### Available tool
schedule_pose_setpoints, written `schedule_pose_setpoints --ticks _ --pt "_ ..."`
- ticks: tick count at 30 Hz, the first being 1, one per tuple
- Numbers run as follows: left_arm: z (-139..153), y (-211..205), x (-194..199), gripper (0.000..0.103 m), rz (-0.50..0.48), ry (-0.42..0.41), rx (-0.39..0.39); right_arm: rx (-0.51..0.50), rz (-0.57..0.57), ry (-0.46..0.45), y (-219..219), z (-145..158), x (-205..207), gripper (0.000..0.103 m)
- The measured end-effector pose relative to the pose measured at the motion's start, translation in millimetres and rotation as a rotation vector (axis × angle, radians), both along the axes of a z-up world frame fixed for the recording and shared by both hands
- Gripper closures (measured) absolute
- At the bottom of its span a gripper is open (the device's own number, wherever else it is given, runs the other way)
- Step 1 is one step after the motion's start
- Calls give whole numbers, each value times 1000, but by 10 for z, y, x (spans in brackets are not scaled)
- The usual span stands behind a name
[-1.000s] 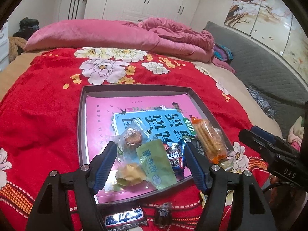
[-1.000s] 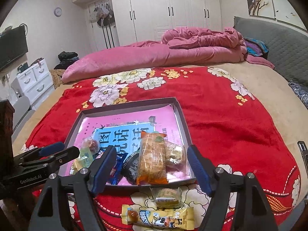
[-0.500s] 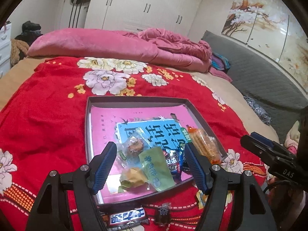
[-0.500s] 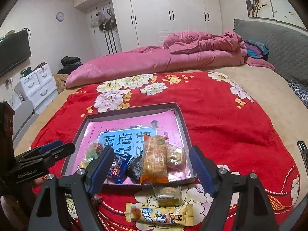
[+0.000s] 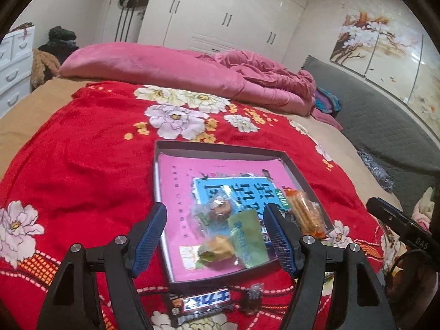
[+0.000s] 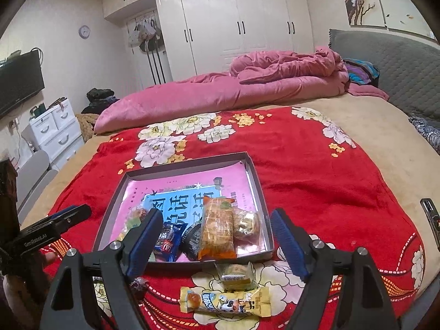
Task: Organize snacks
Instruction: 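Withdraw both open tools from the tray toward the snacks beside it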
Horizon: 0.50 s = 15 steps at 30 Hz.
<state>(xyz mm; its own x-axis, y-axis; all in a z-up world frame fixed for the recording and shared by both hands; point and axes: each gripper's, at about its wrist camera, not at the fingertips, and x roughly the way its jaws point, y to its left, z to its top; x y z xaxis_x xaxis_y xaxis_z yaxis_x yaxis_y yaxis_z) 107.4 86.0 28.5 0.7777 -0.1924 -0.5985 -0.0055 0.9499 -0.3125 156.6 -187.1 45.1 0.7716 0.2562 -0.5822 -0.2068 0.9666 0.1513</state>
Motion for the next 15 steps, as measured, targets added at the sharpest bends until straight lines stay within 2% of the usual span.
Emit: schedule_pose_setpoints --ticks 7,15 --pt "38 94 -95 28 36 -27 1 4 2 -12 -19 39 -54 22" --pt "7 107 -146 28 46 -12 14 10 3 -18 -46 58 -104 22"
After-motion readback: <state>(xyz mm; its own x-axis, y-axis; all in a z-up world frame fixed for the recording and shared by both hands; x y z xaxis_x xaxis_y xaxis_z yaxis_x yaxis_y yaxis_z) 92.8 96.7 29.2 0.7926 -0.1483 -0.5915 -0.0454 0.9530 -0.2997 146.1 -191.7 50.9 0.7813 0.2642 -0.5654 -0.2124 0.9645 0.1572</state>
